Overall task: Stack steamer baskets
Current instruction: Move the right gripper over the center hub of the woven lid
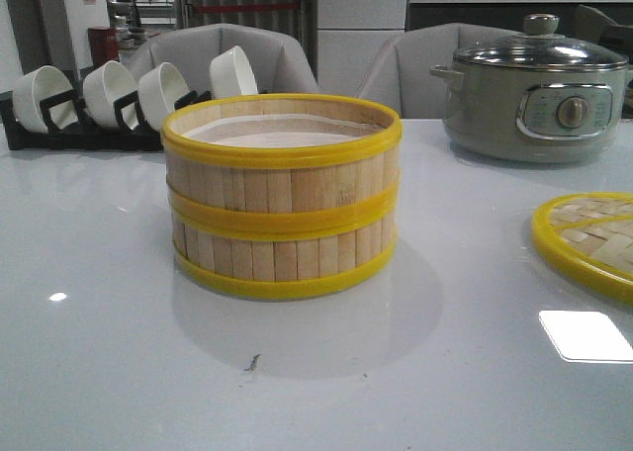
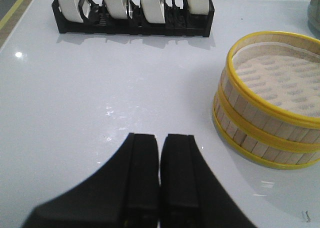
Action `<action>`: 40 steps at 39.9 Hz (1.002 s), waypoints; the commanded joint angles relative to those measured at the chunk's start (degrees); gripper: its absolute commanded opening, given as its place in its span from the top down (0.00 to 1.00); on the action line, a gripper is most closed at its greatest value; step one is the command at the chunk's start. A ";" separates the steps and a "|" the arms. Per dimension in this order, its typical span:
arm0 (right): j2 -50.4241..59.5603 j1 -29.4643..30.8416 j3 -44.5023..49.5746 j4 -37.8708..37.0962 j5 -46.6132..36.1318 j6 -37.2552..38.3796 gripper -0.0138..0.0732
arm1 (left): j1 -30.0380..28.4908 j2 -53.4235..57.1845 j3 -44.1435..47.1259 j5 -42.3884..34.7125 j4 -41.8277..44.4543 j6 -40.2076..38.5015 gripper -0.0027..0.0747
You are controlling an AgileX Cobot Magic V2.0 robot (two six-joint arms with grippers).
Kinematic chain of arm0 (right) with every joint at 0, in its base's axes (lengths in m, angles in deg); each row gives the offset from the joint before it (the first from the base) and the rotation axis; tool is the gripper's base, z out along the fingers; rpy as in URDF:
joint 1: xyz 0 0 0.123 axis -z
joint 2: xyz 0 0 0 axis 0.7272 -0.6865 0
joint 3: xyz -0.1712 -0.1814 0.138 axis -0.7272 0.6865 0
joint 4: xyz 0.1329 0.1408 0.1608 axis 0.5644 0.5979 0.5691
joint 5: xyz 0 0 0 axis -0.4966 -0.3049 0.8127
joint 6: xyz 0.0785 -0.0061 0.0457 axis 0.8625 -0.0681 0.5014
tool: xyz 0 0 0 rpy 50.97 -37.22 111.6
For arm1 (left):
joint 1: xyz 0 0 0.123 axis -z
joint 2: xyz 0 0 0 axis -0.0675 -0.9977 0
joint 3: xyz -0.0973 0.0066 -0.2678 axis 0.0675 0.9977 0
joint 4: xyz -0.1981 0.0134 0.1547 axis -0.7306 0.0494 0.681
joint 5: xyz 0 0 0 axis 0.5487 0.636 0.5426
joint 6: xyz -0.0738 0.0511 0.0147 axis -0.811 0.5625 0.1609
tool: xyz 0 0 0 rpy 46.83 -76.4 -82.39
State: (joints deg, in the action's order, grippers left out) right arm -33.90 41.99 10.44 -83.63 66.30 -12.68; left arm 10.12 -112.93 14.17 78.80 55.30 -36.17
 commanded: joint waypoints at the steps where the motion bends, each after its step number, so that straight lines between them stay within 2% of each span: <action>1: -6.12 0.17 -4.72 -1.10 -4.80 -0.23 0.36 | -0.19 -0.05 -1.63 -4.37 0.47 -0.46 0.84; 9: -19.46 2.92 -14.22 -1.42 -0.82 -0.23 0.36 | -0.19 -0.05 -1.63 -4.37 0.47 -0.46 0.84; 18: -28.23 6.86 -21.95 -1.42 3.63 -0.23 0.36 | -0.19 -0.05 -1.63 -4.37 0.47 -0.46 0.84; 30: -34.74 9.49 -23.10 -1.42 3.53 -0.23 0.36 | -0.19 -0.05 -1.63 -4.37 0.47 -0.46 0.84; 40: -38.08 9.85 -23.24 -1.42 0.25 -0.23 0.36 | -0.19 -0.05 -1.63 -4.37 0.47 -0.46 0.84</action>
State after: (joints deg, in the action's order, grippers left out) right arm -73.65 51.38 -10.75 -84.09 70.64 -12.68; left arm 10.12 -112.93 14.17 78.80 55.33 -36.17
